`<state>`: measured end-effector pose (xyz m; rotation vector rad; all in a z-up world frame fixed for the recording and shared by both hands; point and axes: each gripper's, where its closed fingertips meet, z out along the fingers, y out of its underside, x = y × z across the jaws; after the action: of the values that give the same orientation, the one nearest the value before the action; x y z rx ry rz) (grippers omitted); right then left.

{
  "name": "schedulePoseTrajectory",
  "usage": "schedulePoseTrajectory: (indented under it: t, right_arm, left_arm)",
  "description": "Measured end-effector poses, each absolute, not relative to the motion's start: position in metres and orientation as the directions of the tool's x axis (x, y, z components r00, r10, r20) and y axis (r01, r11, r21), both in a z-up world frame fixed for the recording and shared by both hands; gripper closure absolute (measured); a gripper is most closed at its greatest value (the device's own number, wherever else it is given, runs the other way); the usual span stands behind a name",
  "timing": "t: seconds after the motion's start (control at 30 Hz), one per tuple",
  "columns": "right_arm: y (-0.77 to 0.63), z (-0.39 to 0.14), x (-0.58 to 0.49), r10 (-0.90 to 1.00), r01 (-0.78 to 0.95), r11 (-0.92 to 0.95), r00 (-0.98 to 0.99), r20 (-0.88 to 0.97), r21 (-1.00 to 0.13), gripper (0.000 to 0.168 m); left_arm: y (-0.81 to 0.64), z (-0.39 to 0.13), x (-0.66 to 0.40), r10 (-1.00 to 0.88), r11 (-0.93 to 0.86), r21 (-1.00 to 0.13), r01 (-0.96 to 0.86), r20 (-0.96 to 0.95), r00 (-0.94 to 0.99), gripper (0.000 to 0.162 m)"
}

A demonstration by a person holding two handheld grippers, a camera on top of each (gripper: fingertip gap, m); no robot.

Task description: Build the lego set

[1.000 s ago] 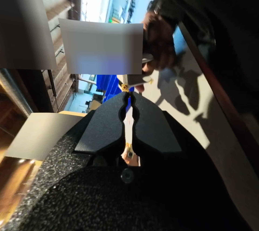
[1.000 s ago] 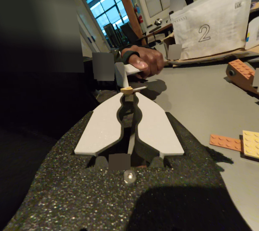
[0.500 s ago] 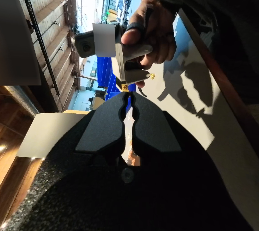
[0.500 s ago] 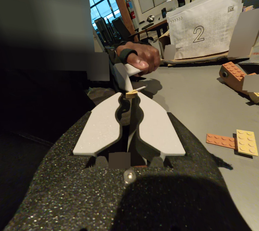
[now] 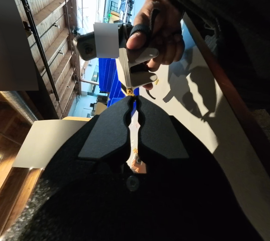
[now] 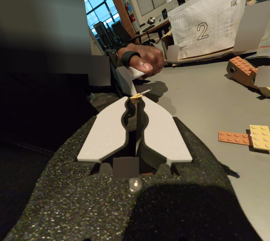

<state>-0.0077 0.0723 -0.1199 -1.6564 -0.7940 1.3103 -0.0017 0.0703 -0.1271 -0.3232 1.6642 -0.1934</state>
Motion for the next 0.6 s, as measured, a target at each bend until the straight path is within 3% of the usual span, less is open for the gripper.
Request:
schedulePoseTrajectory:
  t: [0.6]
  right_arm:
    - [0.0692, -0.1282, -0.0053, 0.839, -0.048, -0.482, 0.262, -0.477, -0.875, 0.156]
  left_arm:
    - [0.0680, -0.1343, 0.0010, -0.349, 0.936, -0.338, -0.095, -0.927, -0.140, 0.160]
